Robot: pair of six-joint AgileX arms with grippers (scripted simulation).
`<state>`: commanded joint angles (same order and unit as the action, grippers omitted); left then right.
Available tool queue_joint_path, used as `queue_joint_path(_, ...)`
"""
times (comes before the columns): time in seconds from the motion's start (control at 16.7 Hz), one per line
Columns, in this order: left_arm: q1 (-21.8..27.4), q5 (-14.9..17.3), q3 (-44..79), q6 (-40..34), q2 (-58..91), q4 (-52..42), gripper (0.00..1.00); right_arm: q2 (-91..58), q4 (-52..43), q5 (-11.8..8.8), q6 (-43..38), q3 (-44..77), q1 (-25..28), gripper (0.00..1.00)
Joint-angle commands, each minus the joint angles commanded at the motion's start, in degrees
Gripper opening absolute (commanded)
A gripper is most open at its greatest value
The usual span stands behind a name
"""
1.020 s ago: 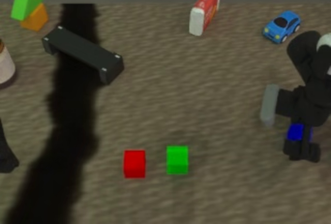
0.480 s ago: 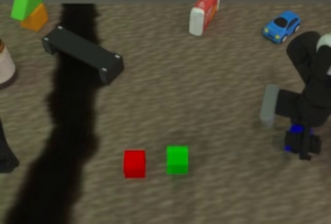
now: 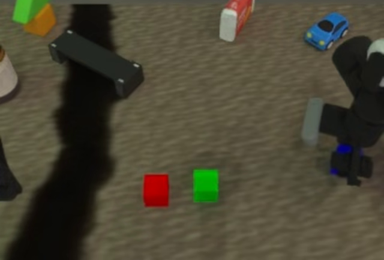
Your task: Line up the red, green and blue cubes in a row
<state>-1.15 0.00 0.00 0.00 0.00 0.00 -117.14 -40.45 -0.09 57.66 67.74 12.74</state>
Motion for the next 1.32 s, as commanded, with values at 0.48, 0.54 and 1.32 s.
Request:
queue_joint_path(0.48, 0.0, 0.0, 0.0, 0.0, 0.0, 0.0, 1.0, 6.91, -14.08, -0.04, 0.17, 6.95, 0.46, 0.0)
queue_joint_path(0.54, 0.0, 0.0, 0.0, 0.0, 0.0, 0.0, 1.0, 7.22, -14.42, -0.05, 0.14, 7.17, 0.47, 0.0)
queue_joint_path(1.32, 0.0, 0.0, 0.0, 0.0, 0.0, 0.0, 1.0, 6.22, -18.42, -0.07, -3.53, 11.74, 19.1, 0.0)
